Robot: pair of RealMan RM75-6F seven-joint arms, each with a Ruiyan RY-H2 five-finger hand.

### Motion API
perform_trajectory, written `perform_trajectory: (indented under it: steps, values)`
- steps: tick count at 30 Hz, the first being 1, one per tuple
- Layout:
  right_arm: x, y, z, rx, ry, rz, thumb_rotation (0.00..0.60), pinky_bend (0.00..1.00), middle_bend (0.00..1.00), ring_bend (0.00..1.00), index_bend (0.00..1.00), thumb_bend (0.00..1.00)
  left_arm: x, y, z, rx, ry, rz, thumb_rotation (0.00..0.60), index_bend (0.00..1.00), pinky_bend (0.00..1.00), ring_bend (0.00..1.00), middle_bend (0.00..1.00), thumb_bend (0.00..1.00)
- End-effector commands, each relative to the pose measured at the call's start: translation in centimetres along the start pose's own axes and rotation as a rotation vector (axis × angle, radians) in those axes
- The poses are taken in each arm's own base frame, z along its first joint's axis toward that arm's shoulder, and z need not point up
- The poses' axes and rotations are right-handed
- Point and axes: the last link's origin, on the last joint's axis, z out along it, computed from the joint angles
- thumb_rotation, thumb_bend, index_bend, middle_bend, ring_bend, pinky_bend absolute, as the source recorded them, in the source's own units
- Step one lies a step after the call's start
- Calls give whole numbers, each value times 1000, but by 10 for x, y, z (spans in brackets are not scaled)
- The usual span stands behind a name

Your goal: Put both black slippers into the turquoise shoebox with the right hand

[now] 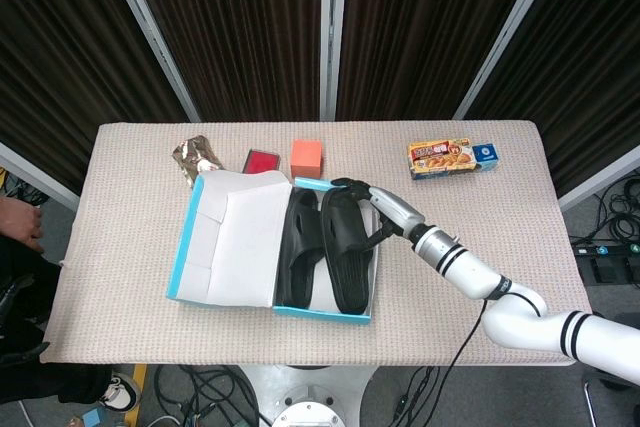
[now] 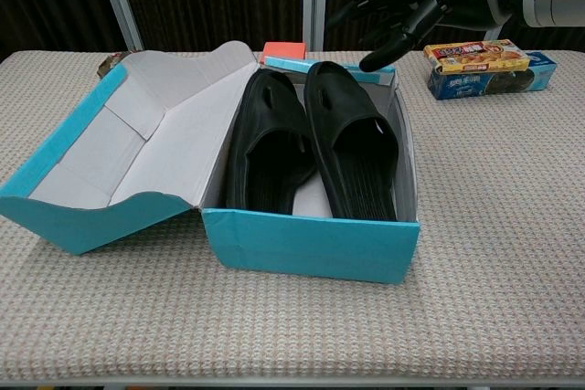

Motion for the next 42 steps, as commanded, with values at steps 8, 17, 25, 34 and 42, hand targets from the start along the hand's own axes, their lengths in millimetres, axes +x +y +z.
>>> perform_trajectory:
  steps: [8, 17, 25, 34, 42]
  values:
    - [-33, 2, 16, 41, -65, 124, 600, 161, 204, 0, 92, 0, 0, -3, -1, 12, 0, -2, 600, 93, 81, 51, 161, 0]
    - [-50, 24, 28, -18, -99, 74, 600, 161, 192, 0, 91, 0, 0, -6, -2, 22, -1, -7, 600, 93, 81, 51, 162, 0]
    - [-57, 34, 29, -49, -112, 70, 600, 162, 190, 0, 92, 0, 1, -6, -2, 18, 4, -6, 600, 94, 81, 51, 162, 0]
    - [-44, 14, 24, 35, -60, 93, 600, 162, 190, 0, 92, 0, 1, -5, -2, 13, 5, -3, 600, 94, 81, 51, 162, 0]
    - [-37, -4, 4, 123, -29, 116, 600, 167, 196, 2, 92, 0, 3, -2, -2, 8, 12, 0, 600, 94, 81, 51, 162, 0]
